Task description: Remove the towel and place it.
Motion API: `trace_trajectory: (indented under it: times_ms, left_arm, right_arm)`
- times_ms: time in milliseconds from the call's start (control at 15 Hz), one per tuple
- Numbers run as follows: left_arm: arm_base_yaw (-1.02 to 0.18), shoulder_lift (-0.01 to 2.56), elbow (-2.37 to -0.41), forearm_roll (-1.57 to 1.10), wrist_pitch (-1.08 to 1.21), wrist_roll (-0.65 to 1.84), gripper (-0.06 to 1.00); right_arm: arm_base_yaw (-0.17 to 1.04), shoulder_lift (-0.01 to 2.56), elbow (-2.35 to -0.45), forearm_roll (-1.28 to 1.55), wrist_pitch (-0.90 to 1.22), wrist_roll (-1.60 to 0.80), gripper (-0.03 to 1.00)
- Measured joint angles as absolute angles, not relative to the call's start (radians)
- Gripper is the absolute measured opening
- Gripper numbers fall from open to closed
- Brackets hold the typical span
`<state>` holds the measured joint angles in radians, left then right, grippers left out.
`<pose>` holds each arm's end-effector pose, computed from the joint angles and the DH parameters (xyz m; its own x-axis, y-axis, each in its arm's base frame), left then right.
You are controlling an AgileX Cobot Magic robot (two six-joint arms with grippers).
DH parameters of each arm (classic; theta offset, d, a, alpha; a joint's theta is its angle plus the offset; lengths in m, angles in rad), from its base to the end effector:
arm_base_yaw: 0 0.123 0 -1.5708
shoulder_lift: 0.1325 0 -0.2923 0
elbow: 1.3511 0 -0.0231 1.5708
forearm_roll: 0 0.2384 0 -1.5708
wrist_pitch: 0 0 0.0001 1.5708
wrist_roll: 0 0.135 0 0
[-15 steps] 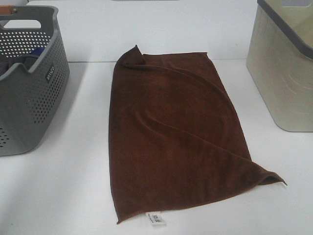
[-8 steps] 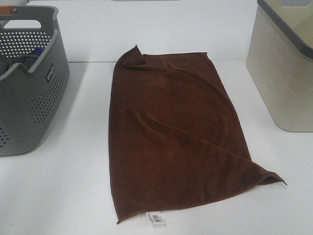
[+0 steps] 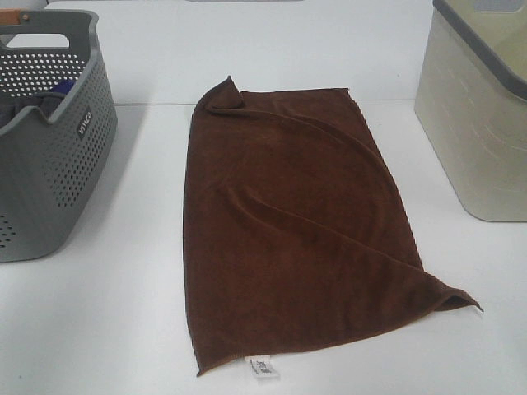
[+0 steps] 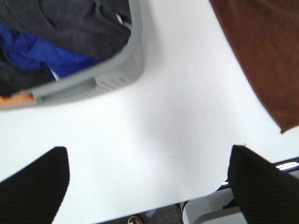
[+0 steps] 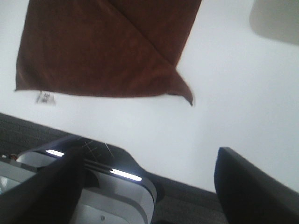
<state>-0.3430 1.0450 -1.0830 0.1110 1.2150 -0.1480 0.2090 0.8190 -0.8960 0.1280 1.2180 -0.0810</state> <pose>0.1779 -0.0486 0.3267 -0.8605 0.1922 -0.4717 0.1965 0.9797 0.0408 0.1221 0.0424 0.3064 -0.8389 -0.2150 -0.5001 -0.2950 0.9516 0.0857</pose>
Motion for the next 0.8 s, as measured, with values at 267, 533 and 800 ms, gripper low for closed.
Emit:
trace_trajectory:
  times_ms: [267,533,800]
  left_arm:
    - [-0.343,0.723,-0.752,0.099,1.203,-0.155,0.87]
    - [-0.343,0.408,-0.604,0.095,1.194,-0.114,0.87]
    - [-0.343,0.215,-0.531,0.063,1.126,0.031,0.87]
  right_arm:
    - [0.209,0.586,-0.626,0.113,1.222,-0.081,0.73]
    - [0.209,0.391,-0.555,0.104,1.224,-0.090,0.73]
    - [0.209,0.231,-0.547,0.085,1.178,-0.116,0.73]
